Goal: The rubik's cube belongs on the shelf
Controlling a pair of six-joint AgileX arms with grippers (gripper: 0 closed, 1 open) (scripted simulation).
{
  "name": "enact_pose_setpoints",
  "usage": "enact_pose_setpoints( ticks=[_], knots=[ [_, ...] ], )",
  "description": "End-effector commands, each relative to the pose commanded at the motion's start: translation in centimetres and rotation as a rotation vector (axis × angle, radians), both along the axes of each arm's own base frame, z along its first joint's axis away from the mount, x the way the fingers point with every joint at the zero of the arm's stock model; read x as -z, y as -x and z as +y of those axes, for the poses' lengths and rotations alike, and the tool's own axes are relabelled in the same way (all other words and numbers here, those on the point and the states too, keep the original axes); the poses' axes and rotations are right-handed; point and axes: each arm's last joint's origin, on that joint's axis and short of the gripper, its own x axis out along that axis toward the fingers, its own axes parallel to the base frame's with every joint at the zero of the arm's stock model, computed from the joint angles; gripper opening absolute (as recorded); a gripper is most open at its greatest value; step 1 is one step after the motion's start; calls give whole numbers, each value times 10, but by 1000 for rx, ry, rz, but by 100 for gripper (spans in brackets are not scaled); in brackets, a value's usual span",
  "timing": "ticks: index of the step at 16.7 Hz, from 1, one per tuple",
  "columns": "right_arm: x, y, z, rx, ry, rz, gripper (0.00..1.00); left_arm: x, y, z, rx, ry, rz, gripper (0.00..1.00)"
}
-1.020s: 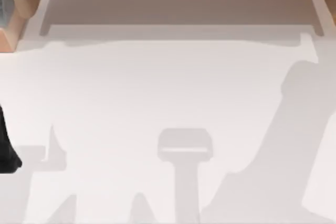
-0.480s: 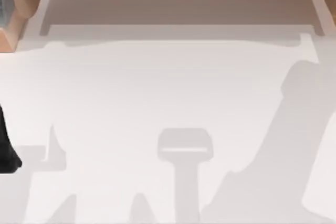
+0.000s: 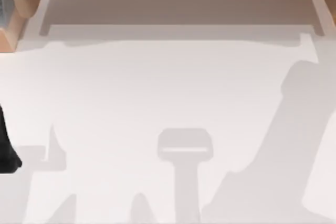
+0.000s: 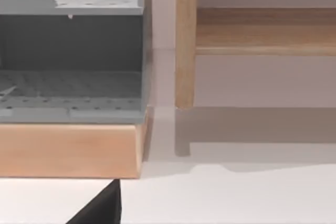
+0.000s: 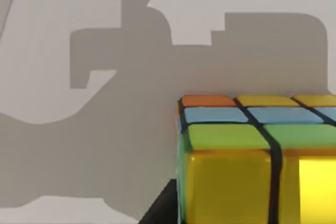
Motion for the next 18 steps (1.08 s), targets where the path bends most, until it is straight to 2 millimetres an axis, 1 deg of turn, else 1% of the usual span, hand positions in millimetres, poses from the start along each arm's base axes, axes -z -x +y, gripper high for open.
enact_pose_setpoints(
  ticks=[10, 16, 18],
  knots=[
    [-2, 0, -1, 2, -1, 1, 0, 0, 0, 0, 0, 0, 0, 100],
    [-27, 0, 0, 0, 0, 0, 0, 0, 0, 0, 0, 0, 0, 100],
    [-30, 1, -1, 4, 0, -1, 0, 0, 0, 0, 0, 0, 0, 100]
  ],
)
